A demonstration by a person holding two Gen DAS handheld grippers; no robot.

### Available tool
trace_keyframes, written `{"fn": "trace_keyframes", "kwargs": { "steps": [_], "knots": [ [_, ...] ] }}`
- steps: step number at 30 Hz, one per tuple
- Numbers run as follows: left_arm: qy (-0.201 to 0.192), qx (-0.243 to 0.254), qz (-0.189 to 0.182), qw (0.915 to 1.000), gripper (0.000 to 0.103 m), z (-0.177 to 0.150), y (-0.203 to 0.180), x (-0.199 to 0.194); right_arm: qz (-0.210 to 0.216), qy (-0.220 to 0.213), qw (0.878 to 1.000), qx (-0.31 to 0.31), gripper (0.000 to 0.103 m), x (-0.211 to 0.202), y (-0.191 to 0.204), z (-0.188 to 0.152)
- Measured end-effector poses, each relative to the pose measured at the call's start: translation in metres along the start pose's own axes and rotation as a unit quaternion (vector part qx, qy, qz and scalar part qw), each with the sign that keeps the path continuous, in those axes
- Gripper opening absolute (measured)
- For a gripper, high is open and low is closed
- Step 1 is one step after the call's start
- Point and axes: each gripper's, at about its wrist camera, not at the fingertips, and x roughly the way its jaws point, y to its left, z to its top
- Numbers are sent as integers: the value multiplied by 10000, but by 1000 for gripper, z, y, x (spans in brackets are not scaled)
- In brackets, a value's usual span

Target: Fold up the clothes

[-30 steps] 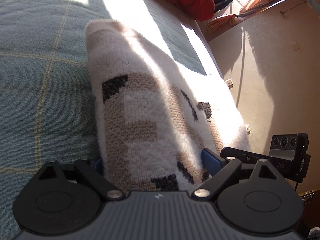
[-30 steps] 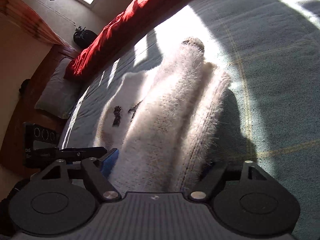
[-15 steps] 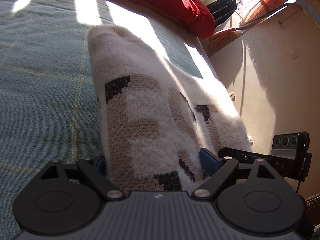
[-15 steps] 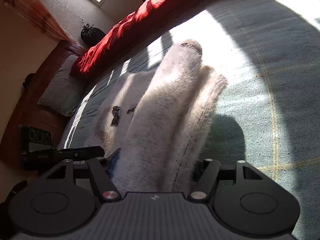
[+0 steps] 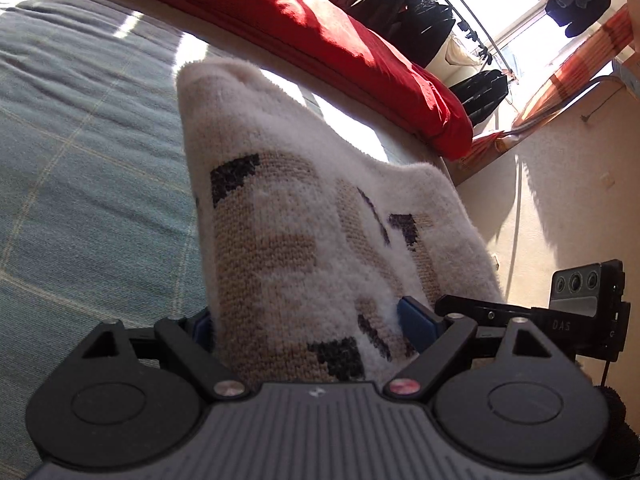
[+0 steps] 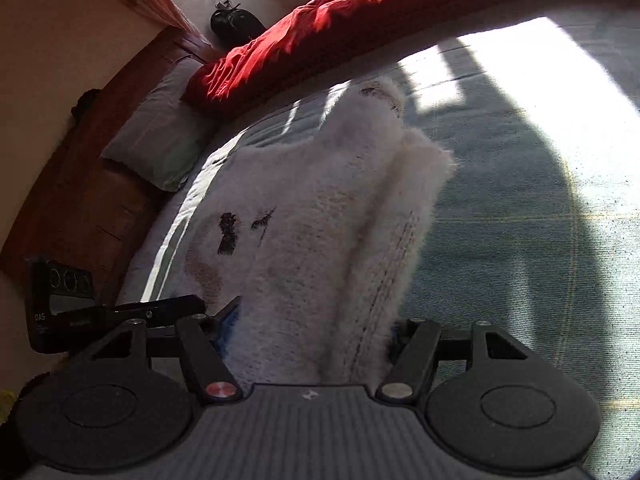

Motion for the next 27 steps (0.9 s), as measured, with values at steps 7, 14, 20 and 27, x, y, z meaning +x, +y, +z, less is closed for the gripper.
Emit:
{"fn": "trace_keyframes", "kwargs": {
  "steps": [7,14,20,27],
  "knots": [
    [-363,-178,301,9987,88,28,62,-68,204,146,9994,-250,70,68,73,12],
    [-669,-403,519,9956,87,58,135,-119,321,233,9987,-321,70,143,138,20],
    [-834,-519,696,9927,87,75,192,-139,283,244,9985,-400,70,210,178,15],
    [-988,-807,743,9890,87,91,256,-141,159,266,9989,-355,70,271,198,3]
  ]
}}
